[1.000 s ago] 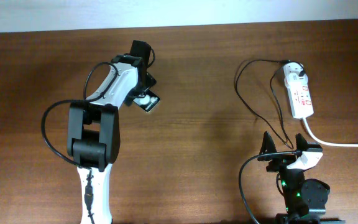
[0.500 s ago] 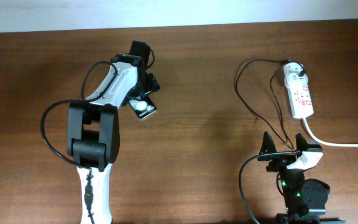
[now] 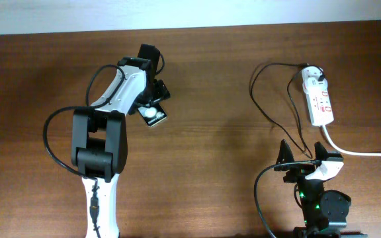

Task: Plug charger to phone and switch on socket
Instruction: 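Lift the phone with the left gripper and raise it upright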

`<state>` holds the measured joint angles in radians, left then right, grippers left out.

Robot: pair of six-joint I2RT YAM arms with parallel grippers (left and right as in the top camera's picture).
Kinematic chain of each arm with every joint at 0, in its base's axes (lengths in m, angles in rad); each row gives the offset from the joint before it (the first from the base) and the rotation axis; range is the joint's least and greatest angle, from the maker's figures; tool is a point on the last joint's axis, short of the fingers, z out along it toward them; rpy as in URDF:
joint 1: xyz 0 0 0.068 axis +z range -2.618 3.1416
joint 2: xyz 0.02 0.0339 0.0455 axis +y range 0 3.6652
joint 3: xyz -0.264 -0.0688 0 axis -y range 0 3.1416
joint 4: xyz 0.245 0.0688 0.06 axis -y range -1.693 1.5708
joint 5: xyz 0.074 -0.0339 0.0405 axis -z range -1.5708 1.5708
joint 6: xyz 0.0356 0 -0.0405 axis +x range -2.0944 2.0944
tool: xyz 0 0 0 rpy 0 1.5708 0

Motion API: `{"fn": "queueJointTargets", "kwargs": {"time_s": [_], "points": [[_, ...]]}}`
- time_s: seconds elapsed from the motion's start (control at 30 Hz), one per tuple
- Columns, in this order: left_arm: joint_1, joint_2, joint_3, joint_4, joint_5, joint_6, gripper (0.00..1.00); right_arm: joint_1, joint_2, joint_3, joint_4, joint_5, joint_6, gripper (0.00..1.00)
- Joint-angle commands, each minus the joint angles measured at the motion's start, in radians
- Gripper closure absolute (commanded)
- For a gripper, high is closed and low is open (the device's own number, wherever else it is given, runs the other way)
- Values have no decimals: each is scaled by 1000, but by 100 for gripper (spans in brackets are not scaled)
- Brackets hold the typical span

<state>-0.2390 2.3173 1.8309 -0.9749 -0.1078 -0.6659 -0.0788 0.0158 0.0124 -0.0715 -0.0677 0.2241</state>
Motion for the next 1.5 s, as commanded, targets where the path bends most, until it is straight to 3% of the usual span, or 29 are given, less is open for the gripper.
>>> {"fn": "queueJointTargets", "kwargs": {"time_s": [0.0,0.07,0.43,0.63,0.8,0.97,1.1,1.47], "points": [[2,40,-16,4,5,-13,1,0,-7,-7,-3,9,-10,1],[2,40,-42,6,-31,-96,1,0,-7,-7,-3,9,-10,1],[22,40,-101,77,-40,-100,1,0,-7,-7,-3,9,-10,1],[26,40,-101,73,-27,-100,22,0,-7,-7,-3,9,-10,1],[26,38,-99,65,19,-100,32,0,-7,-7,-3,9,-10,1],[26,10,-10,-42,18,-91,35,0,-7,-7,-3,9,-10,1],[26,-96,51,-124,18,-88,37,0,-7,-7,-3,9,-10,1],[26,-705,60,-465,18,-36,35,0,-7,-7,-3,9,-10,1]]}}
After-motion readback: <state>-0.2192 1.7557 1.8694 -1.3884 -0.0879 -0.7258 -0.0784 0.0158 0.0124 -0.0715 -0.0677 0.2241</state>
